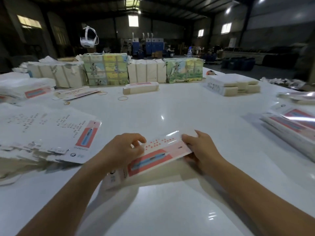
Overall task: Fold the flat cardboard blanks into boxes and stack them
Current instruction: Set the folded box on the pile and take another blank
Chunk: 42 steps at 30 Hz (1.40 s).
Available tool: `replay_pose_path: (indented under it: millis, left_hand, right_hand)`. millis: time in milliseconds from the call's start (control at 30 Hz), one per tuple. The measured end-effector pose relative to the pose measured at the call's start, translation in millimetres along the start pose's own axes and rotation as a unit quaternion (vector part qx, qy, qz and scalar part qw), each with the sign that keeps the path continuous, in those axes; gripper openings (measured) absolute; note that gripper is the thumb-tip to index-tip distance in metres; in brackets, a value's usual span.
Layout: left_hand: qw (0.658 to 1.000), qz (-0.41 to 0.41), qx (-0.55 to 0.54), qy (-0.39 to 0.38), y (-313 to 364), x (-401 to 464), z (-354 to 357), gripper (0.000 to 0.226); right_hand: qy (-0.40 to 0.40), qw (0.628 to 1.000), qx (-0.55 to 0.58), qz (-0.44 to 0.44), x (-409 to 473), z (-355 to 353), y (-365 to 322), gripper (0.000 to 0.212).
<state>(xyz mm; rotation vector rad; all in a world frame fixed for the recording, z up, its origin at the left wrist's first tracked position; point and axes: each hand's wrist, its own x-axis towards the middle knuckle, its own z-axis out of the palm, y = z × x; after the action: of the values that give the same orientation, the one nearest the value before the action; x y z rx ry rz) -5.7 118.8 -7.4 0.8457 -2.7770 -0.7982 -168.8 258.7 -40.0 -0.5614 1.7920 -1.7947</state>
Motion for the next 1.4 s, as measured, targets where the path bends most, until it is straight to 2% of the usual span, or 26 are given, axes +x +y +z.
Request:
replay_pose_path:
  millis: [67, 100, 167, 233, 300, 367, 433, 500, 533, 633, 667, 733, 867, 1067, 1167, 1267, 1333, 1400]
  left_hand:
    - [0.991, 0.053, 0.123, 0.027, 5, -5, 19, 0.072]
    - [0.986, 0.075, 0.148, 0.029, 8, -8, 27, 0.092]
    - [0.978, 0.098, 0.179, 0.051, 13, -8, 40, 0.11]
    - [0.973, 0.097, 0.184, 0.099, 13, -4, 48, 0.102]
    - [0.976, 0.079, 0.153, 0.136, 11, -1, 50, 0.095]
    - [0.975, 0.069, 0.136, 0.162, 8, -1, 48, 0.097]
    - [0.97, 0.065, 0.131, 0.194, 6, -2, 46, 0.101]
    - [0.962, 0.06, 0.144, 0.223, 6, -3, 45, 0.1]
    - [0.958, 0.057, 0.157, 0.233, 7, -4, 46, 0.1]
    - [0.953, 0.049, 0.182, 0.238, 10, -6, 47, 0.098]
    - [0.951, 0.049, 0.192, 0.238, 12, -7, 47, 0.097]
    - [0.946, 0.06, 0.206, 0.242, 15, -7, 49, 0.096]
    - [0.948, 0.076, 0.188, 0.245, 20, -9, 48, 0.091]
    - [0.958, 0.093, 0.143, 0.233, 14, -11, 39, 0.062]
    - [0.966, 0.088, 0.107, 0.218, 11, -11, 35, 0.062]
    - [0.973, 0.069, 0.066, 0.211, 7, -10, 32, 0.067]
    - [0.975, 0.062, 0.048, 0.207, 4, -10, 30, 0.075]
    - [0.975, 0.064, 0.037, 0.208, 3, -10, 30, 0.078]
  right_hand:
    - [0.002, 1.0, -0.015, -0.02, -2, 3, 1, 0.005]
    - [-0.002, 0.999, -0.024, -0.03, -3, 5, 1, 0.005]
    - [-0.017, 0.998, -0.032, -0.05, -5, 8, 4, 0.007]
    - [-0.022, 0.997, -0.028, -0.065, -9, 10, 4, 0.021]
    - [-0.01, 0.992, -0.062, -0.109, -11, 7, 5, 0.044]
    - [-0.007, 0.968, -0.147, -0.203, -12, 5, 7, 0.043]
    - [-0.013, 0.939, -0.241, -0.246, -15, 6, 9, 0.035]
    - [-0.036, 0.933, -0.272, -0.231, -16, 10, 13, 0.037]
    - [-0.048, 0.944, -0.247, -0.212, -17, 12, 14, 0.037]
    - [-0.09, 0.994, -0.017, -0.066, -19, 16, 6, 0.02]
    - [-0.099, 0.994, 0.04, -0.021, -18, 16, 2, 0.015]
    - [-0.111, 0.991, 0.071, 0.021, -19, 13, 0, 0.01]
    - [-0.164, 0.986, 0.038, -0.015, -24, 13, 2, 0.015]
    - [-0.178, 0.981, -0.036, -0.075, -25, 10, 5, 0.01]
    - [-0.134, 0.982, -0.074, -0.112, -27, 12, 5, 0.018]
    - [0.017, 0.969, -0.142, -0.2, -27, 12, 8, 0.031]
    - [0.09, 0.95, -0.152, -0.259, -27, 10, 6, 0.025]
    - [0.086, 0.942, -0.168, -0.278, -28, 11, 6, 0.014]
